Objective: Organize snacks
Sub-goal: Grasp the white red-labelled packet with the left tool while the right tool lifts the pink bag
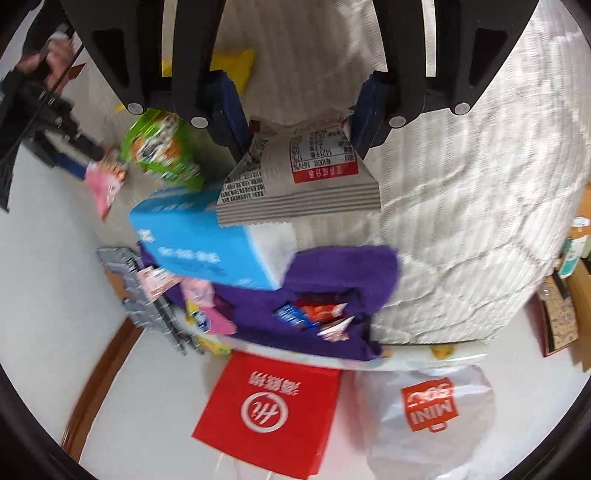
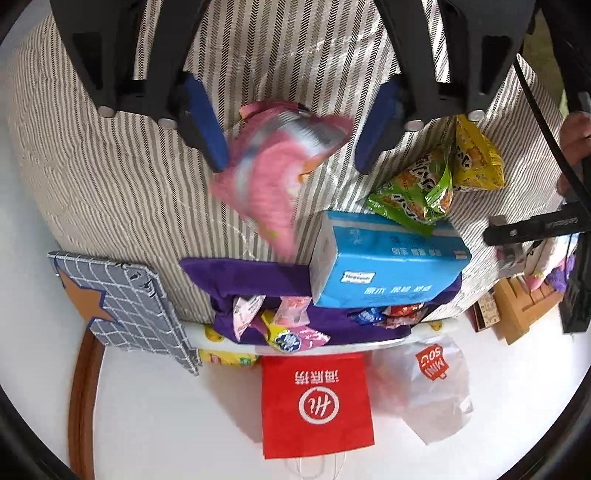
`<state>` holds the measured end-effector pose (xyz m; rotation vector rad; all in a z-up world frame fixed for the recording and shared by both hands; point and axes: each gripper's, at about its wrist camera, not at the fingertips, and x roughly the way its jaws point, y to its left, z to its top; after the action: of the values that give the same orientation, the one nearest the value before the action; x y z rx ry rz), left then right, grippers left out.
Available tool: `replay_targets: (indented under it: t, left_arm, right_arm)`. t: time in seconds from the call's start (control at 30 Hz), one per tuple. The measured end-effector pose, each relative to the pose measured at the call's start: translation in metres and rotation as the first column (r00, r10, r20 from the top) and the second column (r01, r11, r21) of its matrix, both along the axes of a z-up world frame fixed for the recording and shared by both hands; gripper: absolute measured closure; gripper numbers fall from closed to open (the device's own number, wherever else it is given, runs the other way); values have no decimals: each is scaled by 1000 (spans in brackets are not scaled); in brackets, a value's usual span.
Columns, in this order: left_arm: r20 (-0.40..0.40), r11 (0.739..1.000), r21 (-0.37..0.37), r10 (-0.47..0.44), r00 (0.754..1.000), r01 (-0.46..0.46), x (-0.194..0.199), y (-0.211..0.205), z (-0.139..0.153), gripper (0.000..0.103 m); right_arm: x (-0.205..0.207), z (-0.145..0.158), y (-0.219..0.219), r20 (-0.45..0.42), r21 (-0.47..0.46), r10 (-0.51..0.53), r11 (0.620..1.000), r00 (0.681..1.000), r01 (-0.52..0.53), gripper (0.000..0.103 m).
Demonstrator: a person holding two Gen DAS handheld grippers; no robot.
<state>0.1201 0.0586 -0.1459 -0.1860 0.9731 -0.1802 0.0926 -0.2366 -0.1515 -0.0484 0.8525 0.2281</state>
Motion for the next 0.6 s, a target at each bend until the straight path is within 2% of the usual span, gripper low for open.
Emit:
replay_targets:
  t: [0.13,0.3,0.53,0.57,0.6]
  left_arm:
    - [-41,998,57,20,999,-18,1,8,-9,53]
    - [-54,996,81,54,997,-50,18,8,-23,53]
    - [-40,995,68,73,997,-70,32,9,-29,53]
    - [-42,995,71,70,997,-67,33,8,-29,52]
    - [-43,996,72,63,997,-59,33,7,-29,46]
  right_arm:
    - [6,-2,-10,-19,14,-44,999,999,44,29]
    - [14,-7,-22,-53,45,-91,995,994,93,29]
    - [25,-14,-23,-96,65,-92,993,991,99,29]
    - [28,-16,-22,-105,71,-93,992,990,101,29]
    - [30,-18,-21,-112,76,-95,992,989,104,29]
